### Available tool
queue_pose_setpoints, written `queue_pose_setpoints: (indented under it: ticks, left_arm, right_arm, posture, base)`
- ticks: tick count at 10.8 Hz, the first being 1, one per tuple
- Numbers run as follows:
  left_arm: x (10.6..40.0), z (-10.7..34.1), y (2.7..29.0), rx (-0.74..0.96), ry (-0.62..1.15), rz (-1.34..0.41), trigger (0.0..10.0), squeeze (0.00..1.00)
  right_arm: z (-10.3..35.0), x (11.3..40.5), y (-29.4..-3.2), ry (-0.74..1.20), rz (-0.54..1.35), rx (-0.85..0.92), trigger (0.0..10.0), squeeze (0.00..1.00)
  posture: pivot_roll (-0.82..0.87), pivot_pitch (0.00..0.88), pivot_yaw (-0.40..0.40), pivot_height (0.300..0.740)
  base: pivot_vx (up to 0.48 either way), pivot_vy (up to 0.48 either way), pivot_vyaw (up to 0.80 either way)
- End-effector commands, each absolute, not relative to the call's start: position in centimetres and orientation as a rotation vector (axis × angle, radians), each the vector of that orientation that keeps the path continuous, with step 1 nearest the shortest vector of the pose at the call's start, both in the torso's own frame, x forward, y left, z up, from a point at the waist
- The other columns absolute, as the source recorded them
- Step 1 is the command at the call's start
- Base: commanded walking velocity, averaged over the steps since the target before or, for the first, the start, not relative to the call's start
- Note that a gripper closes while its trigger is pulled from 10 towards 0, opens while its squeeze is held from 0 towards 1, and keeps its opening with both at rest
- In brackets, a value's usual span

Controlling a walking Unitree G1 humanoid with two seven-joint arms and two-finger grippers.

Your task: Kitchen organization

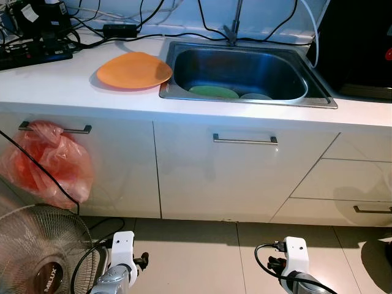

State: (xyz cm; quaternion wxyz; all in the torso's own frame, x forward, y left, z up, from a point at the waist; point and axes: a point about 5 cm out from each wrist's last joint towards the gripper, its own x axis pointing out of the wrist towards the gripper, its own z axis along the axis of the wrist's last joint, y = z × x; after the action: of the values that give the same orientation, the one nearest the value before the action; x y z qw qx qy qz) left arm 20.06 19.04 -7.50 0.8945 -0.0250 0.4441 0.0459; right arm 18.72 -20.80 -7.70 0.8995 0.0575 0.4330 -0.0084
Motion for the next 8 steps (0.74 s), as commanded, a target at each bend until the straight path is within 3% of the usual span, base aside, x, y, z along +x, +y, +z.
queue_pose_setpoints:
  ticks: [1,8]
  left_arm:
    - [20.05,-7.56,18.91,-0.06,0.933,0.096,10.0,0.0]
    - [20.15,-7.52,18.87,-0.062,0.932,0.099,10.0,0.0]
  right_arm:
    - [-7.57,18.92,-21.06,0.9,-0.017,0.122,10.0,0.0]
    - [-7.51,19.04,-21.08,0.898,-0.014,0.119,10.0,0.0]
  posture:
    - [0.06,0.0,-0.073,0.74]
    - [0.06,0.0,-0.075,0.74]
  base:
    - [0.0,0.0,0.0]
    - [0.0,0.0,0.0]
